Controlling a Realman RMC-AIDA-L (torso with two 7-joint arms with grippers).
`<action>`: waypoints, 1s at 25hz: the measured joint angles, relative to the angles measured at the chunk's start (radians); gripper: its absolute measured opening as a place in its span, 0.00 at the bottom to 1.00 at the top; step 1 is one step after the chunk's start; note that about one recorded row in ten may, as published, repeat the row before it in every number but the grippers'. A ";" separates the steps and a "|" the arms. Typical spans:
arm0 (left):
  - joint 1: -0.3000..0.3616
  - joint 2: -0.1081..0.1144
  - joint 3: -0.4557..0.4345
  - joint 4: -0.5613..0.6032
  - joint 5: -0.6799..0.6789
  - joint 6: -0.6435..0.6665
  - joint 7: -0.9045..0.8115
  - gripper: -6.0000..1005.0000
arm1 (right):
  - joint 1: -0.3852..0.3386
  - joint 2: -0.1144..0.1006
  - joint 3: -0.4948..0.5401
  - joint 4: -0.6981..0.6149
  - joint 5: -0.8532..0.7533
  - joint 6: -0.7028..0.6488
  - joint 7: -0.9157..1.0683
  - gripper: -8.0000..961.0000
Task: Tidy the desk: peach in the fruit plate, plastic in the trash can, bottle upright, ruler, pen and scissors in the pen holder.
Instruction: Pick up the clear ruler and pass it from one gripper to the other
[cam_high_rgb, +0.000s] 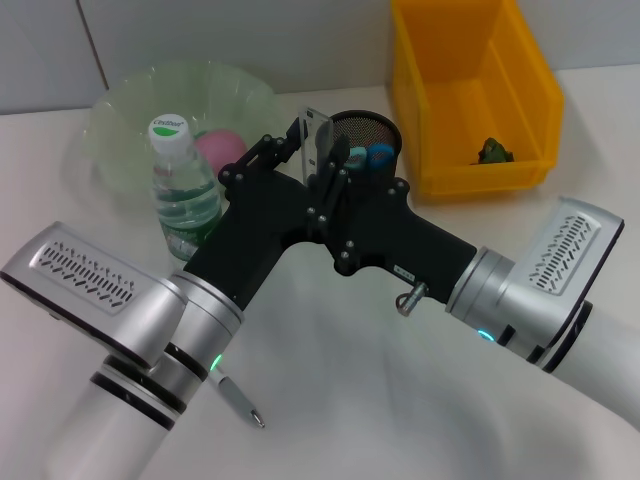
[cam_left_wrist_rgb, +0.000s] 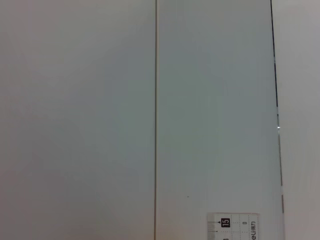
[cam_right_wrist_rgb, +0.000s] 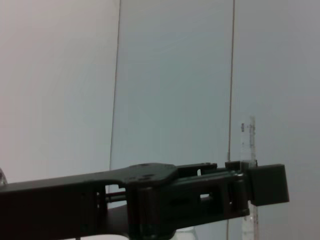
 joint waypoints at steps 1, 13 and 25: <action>0.000 0.000 0.000 0.000 0.000 0.000 0.000 0.43 | 0.000 0.000 0.000 0.001 0.000 0.000 0.000 0.12; -0.001 0.000 0.001 -0.001 0.001 0.000 -0.002 0.44 | -0.001 0.000 0.011 0.006 0.000 0.002 -0.001 0.03; -0.013 0.000 0.017 -0.013 0.003 -0.001 -0.005 0.44 | -0.003 0.000 0.029 0.008 0.000 0.001 0.000 0.02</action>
